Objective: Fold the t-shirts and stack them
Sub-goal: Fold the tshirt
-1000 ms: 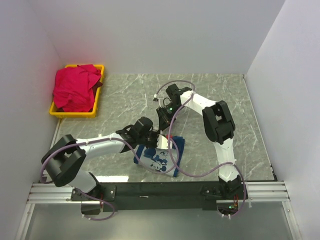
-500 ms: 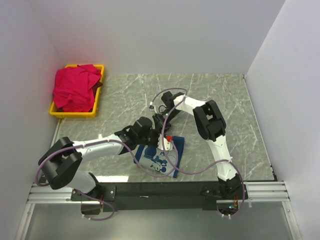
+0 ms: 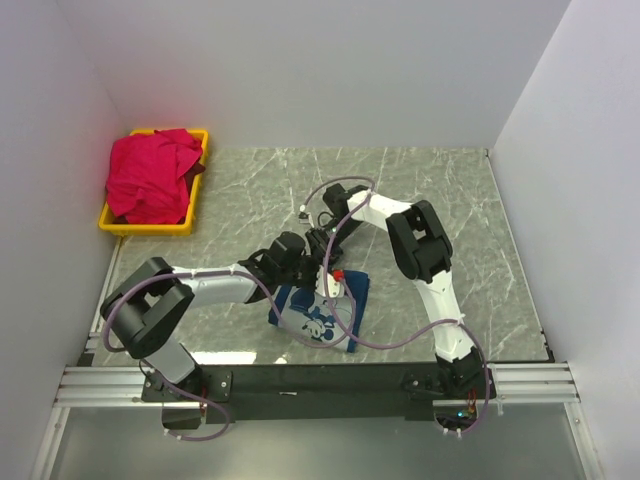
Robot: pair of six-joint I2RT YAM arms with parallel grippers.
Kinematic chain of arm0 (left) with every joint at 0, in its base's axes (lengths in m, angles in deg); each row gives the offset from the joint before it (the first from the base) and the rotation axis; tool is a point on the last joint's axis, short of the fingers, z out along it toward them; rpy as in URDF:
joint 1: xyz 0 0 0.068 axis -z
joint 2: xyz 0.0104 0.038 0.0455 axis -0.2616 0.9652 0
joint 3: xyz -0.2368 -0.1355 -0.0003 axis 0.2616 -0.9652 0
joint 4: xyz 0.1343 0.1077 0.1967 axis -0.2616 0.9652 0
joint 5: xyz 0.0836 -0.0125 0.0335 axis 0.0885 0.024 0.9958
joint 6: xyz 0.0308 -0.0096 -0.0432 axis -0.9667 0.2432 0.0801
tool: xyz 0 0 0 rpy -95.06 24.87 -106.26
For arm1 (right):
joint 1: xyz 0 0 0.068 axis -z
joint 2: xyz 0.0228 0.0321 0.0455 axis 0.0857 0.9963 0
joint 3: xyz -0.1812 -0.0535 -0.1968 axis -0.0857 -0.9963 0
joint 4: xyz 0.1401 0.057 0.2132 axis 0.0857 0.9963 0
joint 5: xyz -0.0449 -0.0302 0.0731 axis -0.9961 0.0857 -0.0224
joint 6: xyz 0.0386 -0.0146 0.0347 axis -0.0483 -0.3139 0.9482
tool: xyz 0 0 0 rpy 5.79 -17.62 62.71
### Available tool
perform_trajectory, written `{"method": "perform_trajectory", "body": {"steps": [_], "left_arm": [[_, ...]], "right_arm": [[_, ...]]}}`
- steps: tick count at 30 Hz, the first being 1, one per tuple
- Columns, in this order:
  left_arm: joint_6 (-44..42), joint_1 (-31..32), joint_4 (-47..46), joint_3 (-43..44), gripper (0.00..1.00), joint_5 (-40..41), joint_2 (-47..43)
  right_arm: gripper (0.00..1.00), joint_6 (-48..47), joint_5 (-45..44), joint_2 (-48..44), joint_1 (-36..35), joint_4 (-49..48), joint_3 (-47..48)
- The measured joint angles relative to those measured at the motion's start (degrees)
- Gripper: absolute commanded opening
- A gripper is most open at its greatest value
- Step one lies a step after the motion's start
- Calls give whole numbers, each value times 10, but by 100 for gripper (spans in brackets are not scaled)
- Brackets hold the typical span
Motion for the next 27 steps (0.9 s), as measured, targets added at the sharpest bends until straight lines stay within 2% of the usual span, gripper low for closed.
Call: {"method": "perform_trajectory", "body": {"steps": [6, 12, 15, 16, 17, 22, 27], "left_arm": [[-35, 0, 0, 0, 9, -19, 5], [-59, 0, 27, -4, 37, -43, 5], [-46, -3, 70, 6, 46, -54, 4], [-35, -6, 96, 19, 53, -63, 2], [-22, -13, 128, 35, 54, -76, 0], [88, -97, 271, 152, 64, -164, -33], [160, -211, 361, 206, 68, -238, -59]], "right_arm": [[28, -1, -93, -16, 0, 23, 30], [50, -9, -189, -24, 1, 48, 104], [53, -17, -213, -35, 7, 60, 122], [53, -18, -217, -39, 12, 66, 126], [53, -21, -220, -45, 19, 73, 129], [53, -48, -194, -81, 98, 104, 119], [53, -78, -157, -191, 188, 117, 0]]}}
